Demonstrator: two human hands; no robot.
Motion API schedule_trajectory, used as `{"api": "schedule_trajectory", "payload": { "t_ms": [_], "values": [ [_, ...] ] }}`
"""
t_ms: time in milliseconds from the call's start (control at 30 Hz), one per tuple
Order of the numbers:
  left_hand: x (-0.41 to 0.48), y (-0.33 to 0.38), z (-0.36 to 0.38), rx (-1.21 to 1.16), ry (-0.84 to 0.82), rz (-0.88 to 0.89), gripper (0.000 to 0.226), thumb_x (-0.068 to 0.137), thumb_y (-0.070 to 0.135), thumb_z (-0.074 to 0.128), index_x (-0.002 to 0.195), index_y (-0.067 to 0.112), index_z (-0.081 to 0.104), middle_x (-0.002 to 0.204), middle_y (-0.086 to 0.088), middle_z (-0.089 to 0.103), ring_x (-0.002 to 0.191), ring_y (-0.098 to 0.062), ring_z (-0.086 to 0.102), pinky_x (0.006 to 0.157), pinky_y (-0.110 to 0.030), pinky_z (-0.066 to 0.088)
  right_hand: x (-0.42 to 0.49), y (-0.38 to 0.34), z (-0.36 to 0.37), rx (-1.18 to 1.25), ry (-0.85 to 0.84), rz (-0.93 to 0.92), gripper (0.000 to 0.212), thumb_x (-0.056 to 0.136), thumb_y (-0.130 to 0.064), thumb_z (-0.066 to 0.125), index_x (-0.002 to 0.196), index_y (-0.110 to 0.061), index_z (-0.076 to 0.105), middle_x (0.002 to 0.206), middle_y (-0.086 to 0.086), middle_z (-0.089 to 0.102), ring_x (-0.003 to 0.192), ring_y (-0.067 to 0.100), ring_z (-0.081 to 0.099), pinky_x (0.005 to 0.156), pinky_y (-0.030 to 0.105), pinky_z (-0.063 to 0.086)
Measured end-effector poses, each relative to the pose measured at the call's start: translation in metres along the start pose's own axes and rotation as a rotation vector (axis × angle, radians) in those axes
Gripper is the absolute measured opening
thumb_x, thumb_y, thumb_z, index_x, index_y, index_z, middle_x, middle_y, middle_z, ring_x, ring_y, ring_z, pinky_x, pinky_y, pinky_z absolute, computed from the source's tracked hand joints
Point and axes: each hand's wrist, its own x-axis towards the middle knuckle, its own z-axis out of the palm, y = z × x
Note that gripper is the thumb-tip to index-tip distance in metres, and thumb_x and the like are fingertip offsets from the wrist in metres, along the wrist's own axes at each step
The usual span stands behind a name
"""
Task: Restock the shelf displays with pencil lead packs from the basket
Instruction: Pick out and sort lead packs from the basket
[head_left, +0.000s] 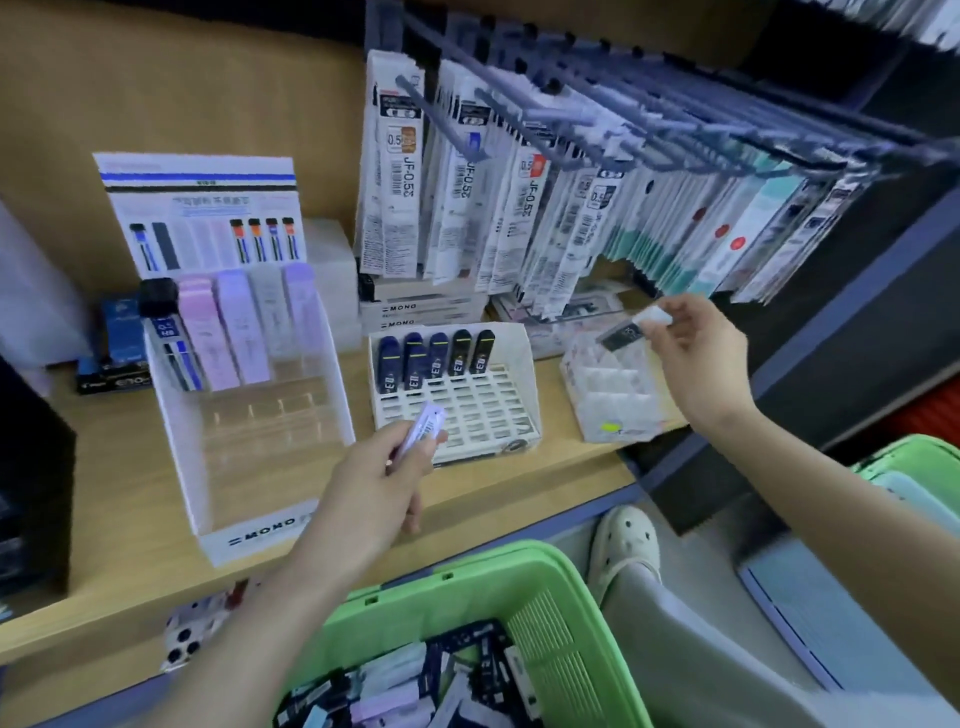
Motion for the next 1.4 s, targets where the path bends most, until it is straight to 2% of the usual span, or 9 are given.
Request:
{"api": "schedule_trajectory", "payload": {
  "t_ms": [133, 333, 533, 600, 733, 933, 1233, 1333, 1400],
  "values": [
    [0.012, -0.005, 0.023, 0.025, 0.035, 0.009, 0.007, 0.096, 0.02, 0.051, 0.098, 0.017, 0.056, 0.071, -0.004, 0.059, 0.039, -0.011, 0.045, 0.043, -0.019, 0.038, 0.026, 0.021, 0.014, -0.082, -0.038, -0.039, 0.022, 0.095, -0.018, 0.055, 0.114, -0.008, 0.057, 0.1, 0.006, 0.06, 0.091, 0.018, 0.055, 0.079, 0.028, 0.046],
    [0.034, -0.013, 0.042, 0.039, 0.041, -0.007, 0.004, 0.095, 0.021, 0.053, 0.092, 0.021, 0.055, 0.08, -0.002, 0.062, 0.043, -0.007, 0.048, 0.045, -0.022, 0.042, 0.056, 0.047, 0.037, -0.143, -0.16, -0.061, 0.015, 0.093, -0.017, 0.055, 0.107, -0.016, 0.057, 0.1, 0.005, 0.063, 0.089, 0.024, 0.059, 0.081, 0.04, 0.05],
    [0.058, -0.013, 0.056, 0.04, 0.022, 0.022, 0.007, 0.095, 0.02, 0.052, 0.089, 0.024, 0.056, 0.084, -0.003, 0.061, 0.044, -0.006, 0.049, 0.043, -0.019, 0.042, 0.072, 0.057, 0.053, -0.125, -0.26, -0.121, 0.032, 0.088, -0.014, 0.063, 0.118, -0.011, 0.053, 0.091, 0.001, 0.055, 0.086, 0.02, 0.054, 0.082, 0.036, 0.047],
    [0.064, -0.011, 0.061, 0.06, 0.011, 0.025, 0.005, 0.095, 0.022, 0.051, 0.092, 0.022, 0.056, 0.086, -0.001, 0.061, 0.048, -0.01, 0.051, 0.045, -0.02, 0.043, 0.077, 0.06, 0.055, -0.155, -0.293, -0.163, 0.025, 0.086, -0.014, 0.066, 0.11, -0.011, 0.061, 0.096, 0.003, 0.057, 0.086, 0.017, 0.052, 0.087, 0.036, 0.046],
    [0.071, -0.007, 0.069, 0.053, -0.002, 0.032, 0.005, 0.095, 0.024, 0.051, 0.092, 0.023, 0.055, 0.086, 0.0, 0.061, 0.05, -0.012, 0.051, 0.047, -0.021, 0.044, 0.083, 0.067, 0.059, -0.306, -0.288, -0.258, 0.023, 0.082, -0.018, 0.07, 0.103, -0.01, 0.067, 0.117, 0.007, 0.051, 0.111, 0.02, 0.045, 0.092, 0.021, 0.03],
    [0.071, -0.005, 0.071, 0.055, -0.012, 0.034, 0.005, 0.095, 0.024, 0.052, 0.096, 0.023, 0.057, 0.087, -0.001, 0.062, 0.05, -0.011, 0.052, 0.046, -0.02, 0.045, 0.081, 0.065, 0.065, -0.211, -0.313, -0.176, 0.028, 0.085, -0.011, 0.067, 0.11, -0.011, 0.057, 0.101, 0.0, 0.057, 0.092, 0.014, 0.053, 0.086, 0.031, 0.045],
    [0.06, -0.004, 0.068, 0.02, -0.025, 0.004, 0.01, 0.096, 0.02, 0.05, 0.093, 0.027, 0.055, 0.086, 0.001, 0.062, 0.046, -0.006, 0.048, 0.045, -0.017, 0.041, 0.076, 0.057, 0.066, -0.289, -0.452, -0.207, 0.026, 0.086, -0.007, 0.062, 0.111, -0.012, 0.059, 0.112, 0.006, 0.058, 0.106, 0.023, 0.054, 0.091, 0.034, 0.044],
    [0.054, -0.002, 0.067, -0.021, -0.024, -0.051, 0.011, 0.095, 0.009, 0.047, 0.096, 0.019, 0.051, 0.088, -0.001, 0.062, 0.049, -0.008, 0.048, 0.045, -0.017, 0.041, 0.064, 0.05, 0.061, -0.338, -0.372, -0.242, 0.046, 0.083, 0.001, 0.061, 0.125, -0.013, 0.049, 0.128, 0.008, 0.046, 0.12, 0.022, 0.043, 0.098, 0.028, 0.034],
    [0.05, -0.001, 0.064, -0.018, -0.018, -0.048, 0.011, 0.095, 0.007, 0.048, 0.095, 0.018, 0.049, 0.091, -0.004, 0.062, 0.051, -0.01, 0.049, 0.047, -0.019, 0.042, 0.044, 0.035, 0.055, -0.264, -0.21, -0.251, 0.043, 0.086, 0.003, 0.056, 0.124, -0.013, 0.048, 0.125, 0.006, 0.045, 0.116, 0.019, 0.044, 0.098, 0.027, 0.036]
  ]
}}
